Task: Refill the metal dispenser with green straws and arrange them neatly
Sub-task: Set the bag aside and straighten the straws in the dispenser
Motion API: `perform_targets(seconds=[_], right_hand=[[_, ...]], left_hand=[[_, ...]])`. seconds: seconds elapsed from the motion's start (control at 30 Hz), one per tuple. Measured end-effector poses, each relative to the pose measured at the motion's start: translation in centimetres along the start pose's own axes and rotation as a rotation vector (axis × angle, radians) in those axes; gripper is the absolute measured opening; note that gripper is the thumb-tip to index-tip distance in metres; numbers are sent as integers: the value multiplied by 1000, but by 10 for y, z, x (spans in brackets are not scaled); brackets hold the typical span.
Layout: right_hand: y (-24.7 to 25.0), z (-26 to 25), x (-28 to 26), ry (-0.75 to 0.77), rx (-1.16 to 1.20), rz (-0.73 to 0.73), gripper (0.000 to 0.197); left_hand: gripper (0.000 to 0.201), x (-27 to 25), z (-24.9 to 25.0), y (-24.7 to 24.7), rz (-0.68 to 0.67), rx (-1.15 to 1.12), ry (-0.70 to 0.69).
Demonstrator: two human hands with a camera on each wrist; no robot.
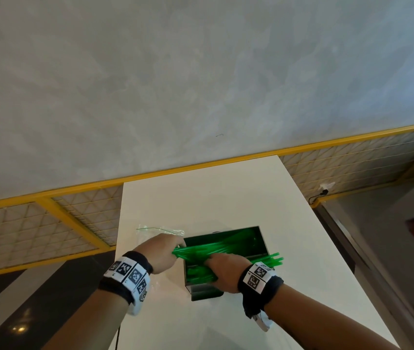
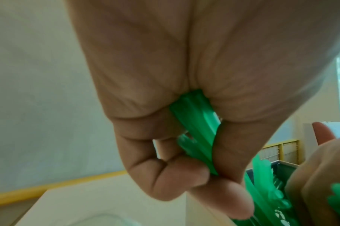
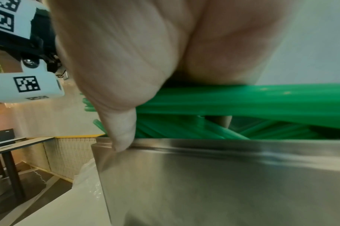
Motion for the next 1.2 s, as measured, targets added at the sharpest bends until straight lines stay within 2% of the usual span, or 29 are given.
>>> perform_targets(seconds=[0.2,0.3,0.37,0.53,0.63,0.77,0.83,0.97,1.03,1.2], right_hand=[[1,-5,3,-17,11,-14,30],[-2,-5,4,-26,1,-10,31],[-4,-4,4,-30,-10,-11,31],[-9,-3,6,-21,-30,-6,28],[-11,-4,7,-25,-15,-8,28],[-12,-4,9,-15,-21,-20,29],[-13,-4,10,-16,-20,-24,30],[-12,-8,9,-25,-37,-3,31],[-10,-10,7,-30,-63,-1,32],[-10,-9,4,-20,-55,29,35]], left_hand=[[31,-2,7,-15,-104,-98,-32],[36,1,7,-8,-7,-68,-66],[33,0,-2,1,43,-13,-41],[20,-16,-25,20,62,65,-12],[19,-33,-27,33,89,-7,0],[24,-50,-16,53,237,-183,-32],[23,-44,-2,45,195,-223,-73],[15,-4,16,3,-1,-196,-65],[11,13,20,-17,-81,-116,-56],[19,38,24,-41,-198,134,-52]])
Point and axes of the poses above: each hand's wrist, its own x-axis towards the middle knuckle, its own y-axis out of the back of the hand, z = x × y, the point moved 4 cm from there along x, towards the middle knuckle, and after that the axes turned 14 degrees about -x, right-handed, at the moved point
